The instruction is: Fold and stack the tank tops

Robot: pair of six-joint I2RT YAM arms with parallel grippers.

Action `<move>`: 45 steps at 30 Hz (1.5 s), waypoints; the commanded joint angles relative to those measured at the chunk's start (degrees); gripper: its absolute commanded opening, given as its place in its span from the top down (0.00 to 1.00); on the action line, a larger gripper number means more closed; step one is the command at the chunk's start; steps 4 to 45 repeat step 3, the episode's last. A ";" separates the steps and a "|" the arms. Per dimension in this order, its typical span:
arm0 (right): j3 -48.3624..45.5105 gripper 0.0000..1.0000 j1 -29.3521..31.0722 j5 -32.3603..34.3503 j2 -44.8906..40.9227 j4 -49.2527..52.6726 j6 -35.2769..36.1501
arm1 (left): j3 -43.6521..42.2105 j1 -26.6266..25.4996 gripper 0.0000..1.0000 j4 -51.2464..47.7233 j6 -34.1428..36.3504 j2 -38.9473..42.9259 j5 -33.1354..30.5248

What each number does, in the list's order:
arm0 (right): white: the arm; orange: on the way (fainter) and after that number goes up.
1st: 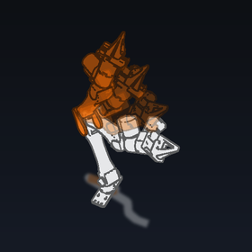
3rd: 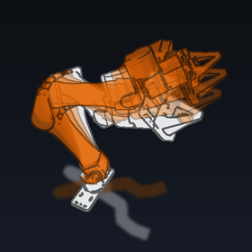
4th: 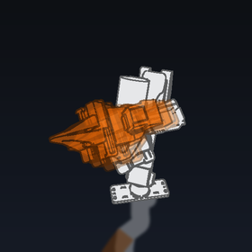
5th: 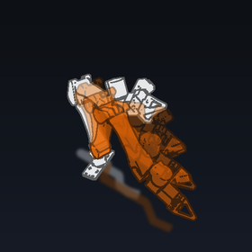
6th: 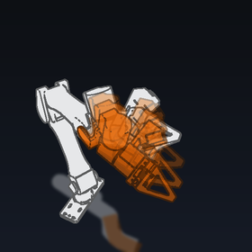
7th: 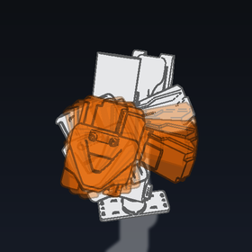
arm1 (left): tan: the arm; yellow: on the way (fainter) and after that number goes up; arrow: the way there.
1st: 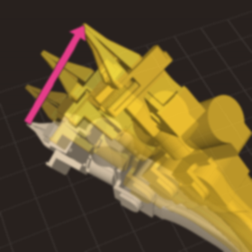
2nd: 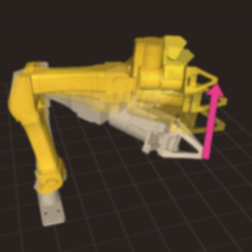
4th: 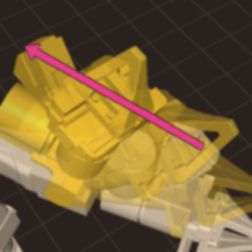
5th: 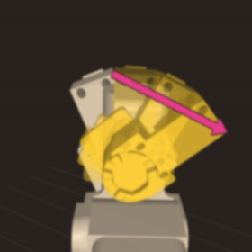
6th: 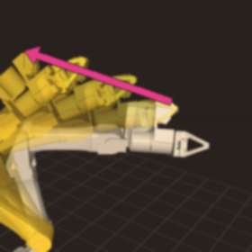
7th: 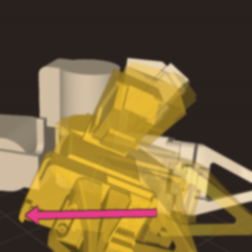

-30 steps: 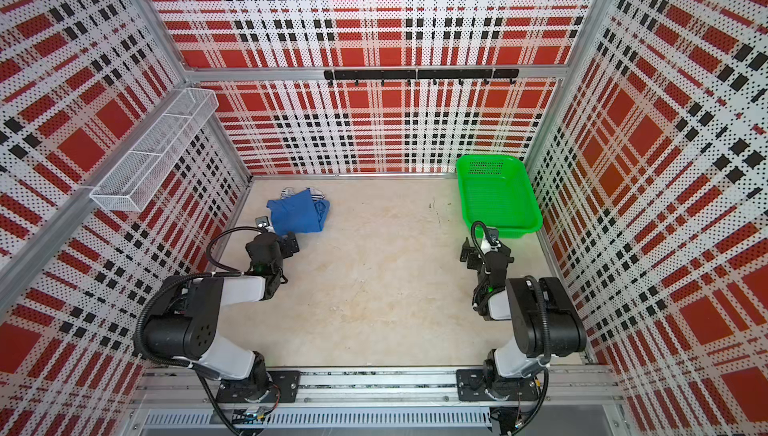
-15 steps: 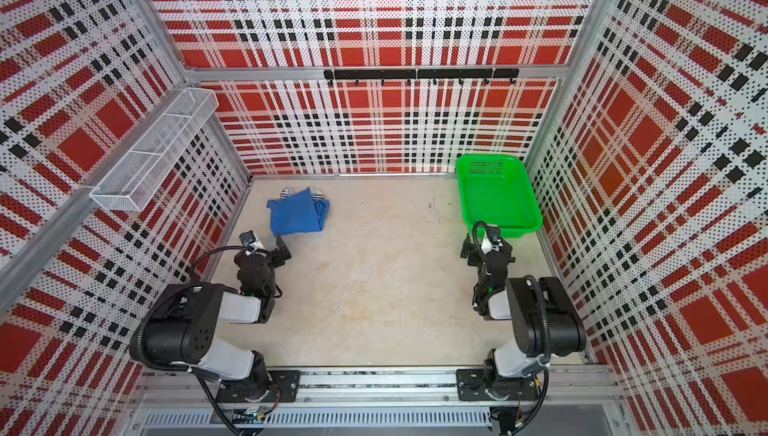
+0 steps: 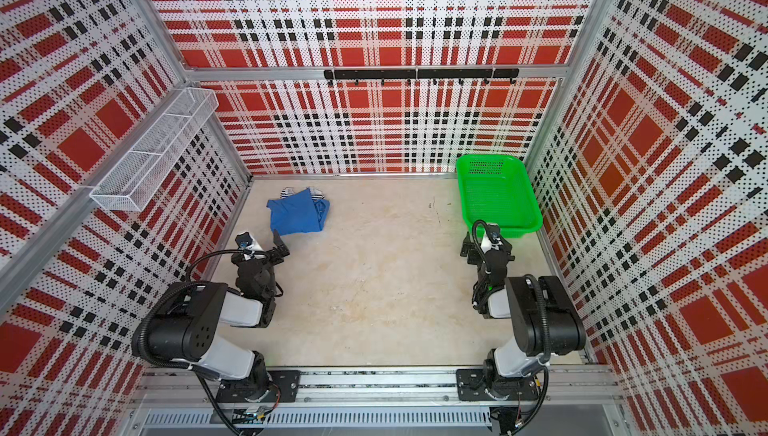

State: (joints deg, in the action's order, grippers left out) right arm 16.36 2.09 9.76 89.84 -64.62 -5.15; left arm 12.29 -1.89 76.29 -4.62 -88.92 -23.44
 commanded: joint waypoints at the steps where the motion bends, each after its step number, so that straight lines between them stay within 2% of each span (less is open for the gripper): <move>1: 0.27 0.00 0.37 0.95 0.13 -1.61 1.28 | -0.34 -0.28 0.02 2.72 0.95 -0.47 -0.99; 45: -0.07 0.00 0.42 1.05 0.20 -2.29 1.27 | -0.34 -0.23 0.02 2.74 0.97 -0.46 -0.99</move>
